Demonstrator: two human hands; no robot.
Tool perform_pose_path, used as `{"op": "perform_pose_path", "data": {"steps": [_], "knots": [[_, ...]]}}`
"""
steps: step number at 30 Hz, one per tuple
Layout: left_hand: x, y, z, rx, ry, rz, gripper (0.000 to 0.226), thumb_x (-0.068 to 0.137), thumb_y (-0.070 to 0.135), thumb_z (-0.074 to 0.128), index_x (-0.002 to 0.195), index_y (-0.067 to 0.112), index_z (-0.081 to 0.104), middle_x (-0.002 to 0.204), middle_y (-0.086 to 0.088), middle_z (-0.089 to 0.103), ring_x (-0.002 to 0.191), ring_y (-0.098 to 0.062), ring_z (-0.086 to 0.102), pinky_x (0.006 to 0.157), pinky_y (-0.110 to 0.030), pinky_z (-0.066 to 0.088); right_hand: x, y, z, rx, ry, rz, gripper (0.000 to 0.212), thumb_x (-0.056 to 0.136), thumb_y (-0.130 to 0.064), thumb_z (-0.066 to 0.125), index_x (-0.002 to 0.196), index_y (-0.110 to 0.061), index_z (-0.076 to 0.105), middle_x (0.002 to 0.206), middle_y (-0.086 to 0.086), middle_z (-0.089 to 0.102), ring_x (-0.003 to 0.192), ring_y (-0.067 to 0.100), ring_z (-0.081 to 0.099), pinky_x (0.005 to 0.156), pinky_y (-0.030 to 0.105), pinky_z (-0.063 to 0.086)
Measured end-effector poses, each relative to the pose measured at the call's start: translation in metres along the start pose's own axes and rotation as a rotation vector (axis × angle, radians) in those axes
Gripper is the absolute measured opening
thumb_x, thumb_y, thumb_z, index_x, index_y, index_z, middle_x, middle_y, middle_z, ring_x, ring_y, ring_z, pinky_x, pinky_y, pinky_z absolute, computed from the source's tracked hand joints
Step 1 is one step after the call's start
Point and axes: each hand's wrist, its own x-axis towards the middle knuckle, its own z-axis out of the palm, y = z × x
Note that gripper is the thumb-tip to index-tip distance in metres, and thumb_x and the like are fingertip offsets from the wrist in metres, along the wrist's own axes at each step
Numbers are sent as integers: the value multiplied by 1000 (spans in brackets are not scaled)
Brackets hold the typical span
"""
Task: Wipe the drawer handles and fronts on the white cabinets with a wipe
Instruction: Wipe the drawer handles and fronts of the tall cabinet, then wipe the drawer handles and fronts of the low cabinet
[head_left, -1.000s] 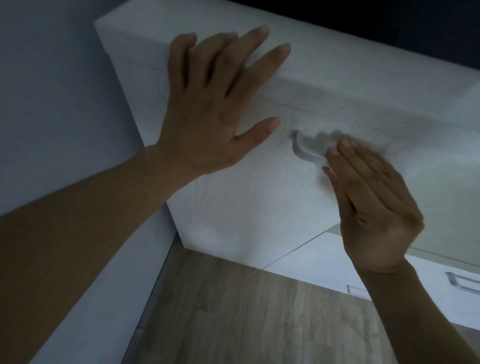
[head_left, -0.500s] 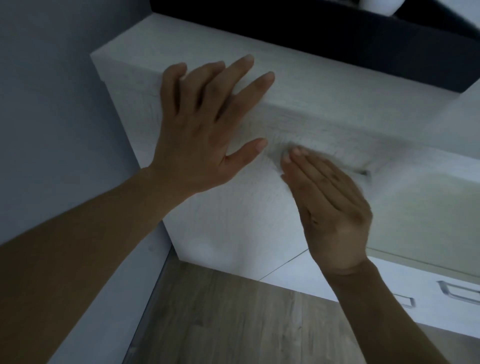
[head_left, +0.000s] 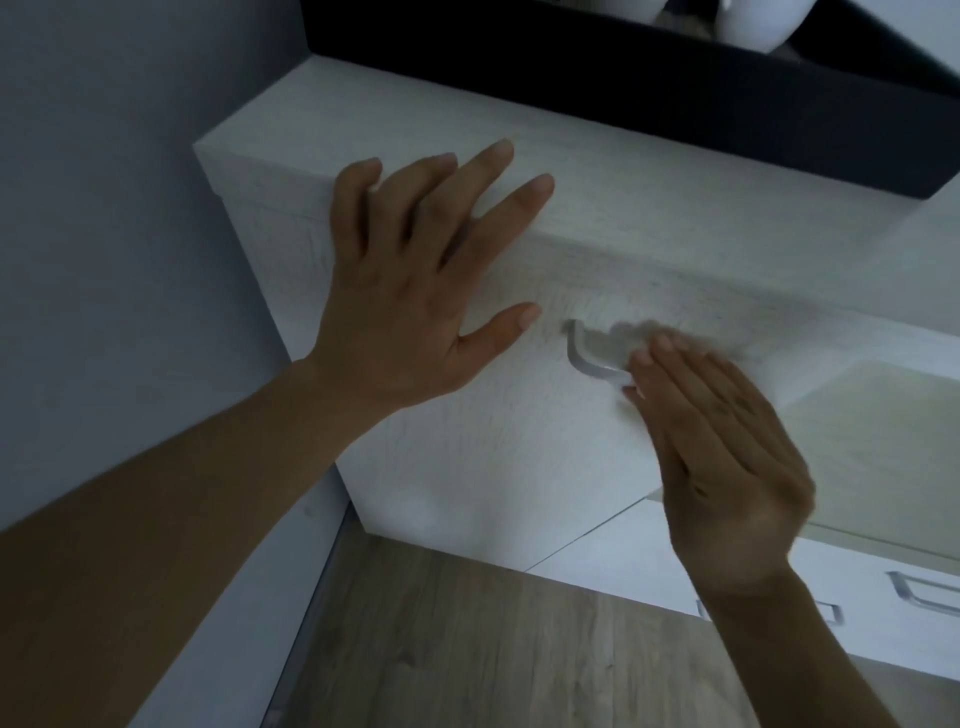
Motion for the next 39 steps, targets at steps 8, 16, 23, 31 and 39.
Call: {"op": "perform_pose_path", "data": {"steps": [8,16,23,31,39], "knots": [[1,1,-7,11,-71,6,62,96,60,24,142,20,32,143,-6,29,123,-28,34,105,-49,19,10,-3,7,-12,-91,-51,32,84,6,69,115,-4,66,121,9,63,116,19,59,102,33,47],[7,10,-41,-80,-315,-58,63,96,58,27,143,16,34,145,-13,37,129,-34,34,109,-54,16,17,17,-63,-127,-326,23,49,74,15,38,105,-2,71,110,11,70,101,25,66,75,30,57],[27,26,-81,-176,-752,-231,68,99,59,13,146,15,34,149,-11,39,137,-27,27,113,-45,11,47,23,-148,-82,-363,340,48,56,21,78,97,-2,73,109,10,69,104,19,59,72,27,59],[109,183,-112,-332,-892,-89,75,99,54,7,109,9,65,103,-12,72,95,-29,67,77,-51,52,32,72,-346,-333,4,786,44,61,23,76,96,-3,74,104,11,70,97,11,58,91,-4,33],[244,522,-215,-551,-714,413,60,40,19,96,94,4,73,93,-11,73,78,-26,72,59,-38,58,-58,107,-661,-578,175,1116,19,71,0,74,85,-12,75,84,-2,74,77,0,61,67,-4,38]]}}
